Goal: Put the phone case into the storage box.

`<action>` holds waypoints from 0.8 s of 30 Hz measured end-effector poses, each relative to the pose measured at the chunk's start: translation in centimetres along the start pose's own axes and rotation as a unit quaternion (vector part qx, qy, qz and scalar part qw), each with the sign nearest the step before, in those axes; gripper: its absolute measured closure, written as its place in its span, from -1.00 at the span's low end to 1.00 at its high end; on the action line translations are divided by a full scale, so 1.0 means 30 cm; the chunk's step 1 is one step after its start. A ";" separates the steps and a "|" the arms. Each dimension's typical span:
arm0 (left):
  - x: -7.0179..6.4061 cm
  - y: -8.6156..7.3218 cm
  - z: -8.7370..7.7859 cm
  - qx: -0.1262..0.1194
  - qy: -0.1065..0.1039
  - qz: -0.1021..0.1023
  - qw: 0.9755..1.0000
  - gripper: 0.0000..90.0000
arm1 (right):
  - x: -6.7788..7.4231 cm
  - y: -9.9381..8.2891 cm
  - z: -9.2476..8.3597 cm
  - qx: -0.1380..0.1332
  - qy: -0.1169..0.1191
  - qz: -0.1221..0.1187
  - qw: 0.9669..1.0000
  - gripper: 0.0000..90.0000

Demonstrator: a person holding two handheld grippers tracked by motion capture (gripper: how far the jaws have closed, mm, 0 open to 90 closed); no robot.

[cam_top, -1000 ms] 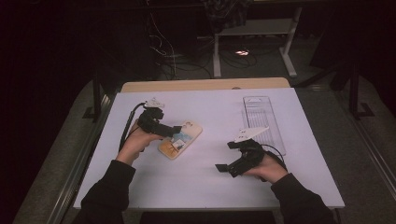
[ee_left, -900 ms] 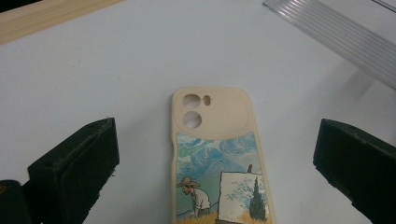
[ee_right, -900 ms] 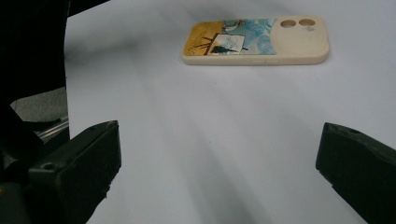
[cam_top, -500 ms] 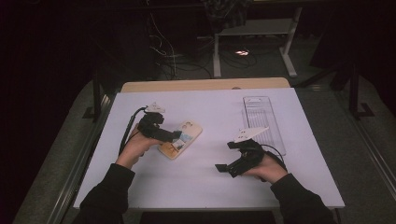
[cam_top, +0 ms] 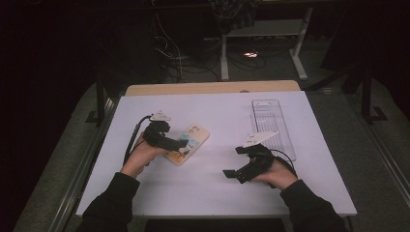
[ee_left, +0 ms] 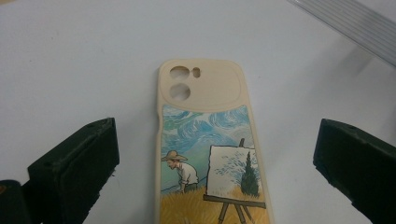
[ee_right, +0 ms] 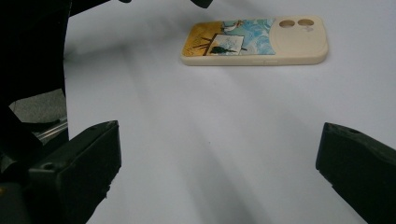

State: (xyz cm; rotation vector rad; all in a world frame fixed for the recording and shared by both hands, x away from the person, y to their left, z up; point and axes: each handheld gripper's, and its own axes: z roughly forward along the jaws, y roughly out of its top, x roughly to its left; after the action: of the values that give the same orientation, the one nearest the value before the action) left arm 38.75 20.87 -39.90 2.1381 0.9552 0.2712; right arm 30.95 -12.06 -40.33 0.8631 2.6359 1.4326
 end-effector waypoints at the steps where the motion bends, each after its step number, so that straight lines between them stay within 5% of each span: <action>1: -0.001 -0.001 0.001 0.000 0.000 0.000 1.000 -1.00 | 0.000 0.000 0.000 0.000 0.000 0.000 1.000 -1.00; 11: -0.005 -0.021 0.031 0.015 0.005 0.017 1.000 -1.00 | -0.001 0.000 -0.001 -0.001 0.001 0.001 1.000 -1.00; 24: -0.015 -0.045 0.056 0.022 0.010 0.006 1.000 -1.00 | 0.000 0.000 -0.001 -0.002 0.001 0.001 1.000 -1.00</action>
State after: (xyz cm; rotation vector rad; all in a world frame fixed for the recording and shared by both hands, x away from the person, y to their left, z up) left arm 38.48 20.19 -41.98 2.1855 0.9677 0.2816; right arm 30.96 -12.08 -40.32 0.8653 2.6342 1.4388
